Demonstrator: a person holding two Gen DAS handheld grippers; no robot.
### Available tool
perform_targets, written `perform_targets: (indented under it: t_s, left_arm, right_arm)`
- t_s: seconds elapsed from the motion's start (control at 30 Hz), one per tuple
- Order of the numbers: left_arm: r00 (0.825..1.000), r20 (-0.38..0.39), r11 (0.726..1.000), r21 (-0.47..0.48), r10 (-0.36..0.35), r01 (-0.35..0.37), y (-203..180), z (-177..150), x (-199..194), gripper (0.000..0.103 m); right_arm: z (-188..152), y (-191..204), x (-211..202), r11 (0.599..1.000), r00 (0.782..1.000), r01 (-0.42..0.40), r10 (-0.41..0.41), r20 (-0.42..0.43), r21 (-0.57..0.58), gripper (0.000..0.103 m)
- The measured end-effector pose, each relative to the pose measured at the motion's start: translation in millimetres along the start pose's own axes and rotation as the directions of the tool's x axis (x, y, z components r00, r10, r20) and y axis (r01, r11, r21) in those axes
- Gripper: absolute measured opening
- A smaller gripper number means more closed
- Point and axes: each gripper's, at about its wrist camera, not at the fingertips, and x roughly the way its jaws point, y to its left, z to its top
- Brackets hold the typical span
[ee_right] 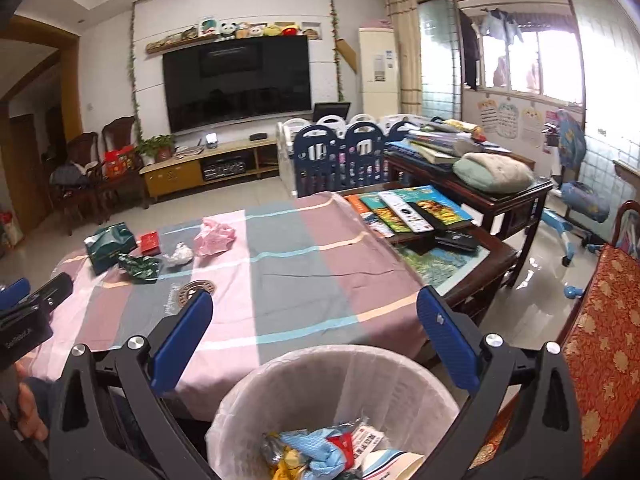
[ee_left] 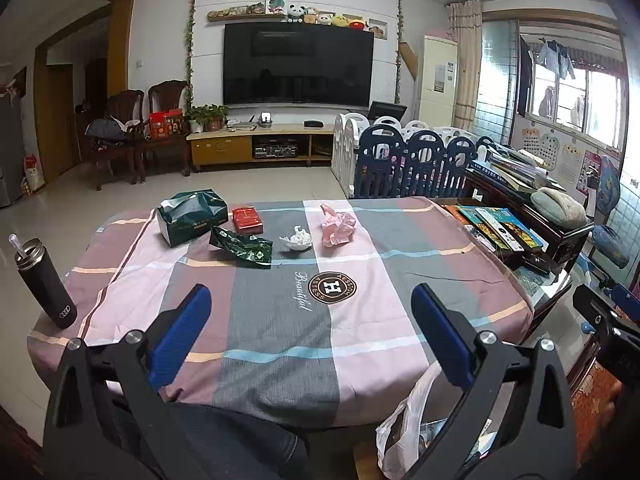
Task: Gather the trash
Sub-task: 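Move both tools from the wastebasket back toward the remaining trash on the table, then grasp the pink plastic bag with the right tool while the left tool grasps the green wrapper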
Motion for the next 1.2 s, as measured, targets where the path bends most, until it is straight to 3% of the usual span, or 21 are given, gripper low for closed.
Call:
perform_targets:
  t_s: [0.1,0.23,0.47,0.6,0.8,0.97,1.1,1.2]
  left_arm:
    - [1.000,0.027,0.999,-0.042,0.012,-0.011,8,0,-4,0.100]
    - [1.000,0.005,0.995,-0.097,-0.013,0.014,20,-1,0,0.100]
    - [0.997,-0.063,0.990,-0.126,0.048,-0.056,36,-10,18,0.099]
    - [0.990,-0.113,0.987,-0.123,0.086,-0.100,46,-16,30,0.084]
    - [0.974,-0.193,0.980,-0.134,0.122,-0.149,68,-27,50,0.078]
    - [0.960,-0.237,0.975,-0.126,0.150,-0.183,81,-36,67,0.059]
    - [0.953,-0.264,0.971,-0.144,0.149,-0.191,91,-43,78,0.059]
    - [0.952,-0.269,0.967,-0.164,0.148,-0.197,101,-40,88,0.079]
  right_arm:
    - [-1,4,2,0.999,0.999,-0.037,0.037,-0.015,0.036,0.099]
    - [-3,12,6,0.998,0.998,-0.054,0.055,-0.033,0.031,0.099]
    - [-6,36,19,0.993,0.990,-0.106,0.101,-0.100,-0.044,0.099]
    - [-9,53,30,0.989,0.983,-0.131,0.120,-0.141,-0.070,0.099]
    - [-10,78,47,0.979,0.968,-0.191,0.177,-0.179,-0.065,0.099]
    - [-11,97,59,0.972,0.958,-0.224,0.206,-0.200,-0.070,0.099]
    - [-12,105,71,0.971,0.955,-0.225,0.204,-0.213,-0.076,0.099]
    - [-6,110,89,0.973,0.952,-0.221,0.201,-0.233,-0.062,0.099]
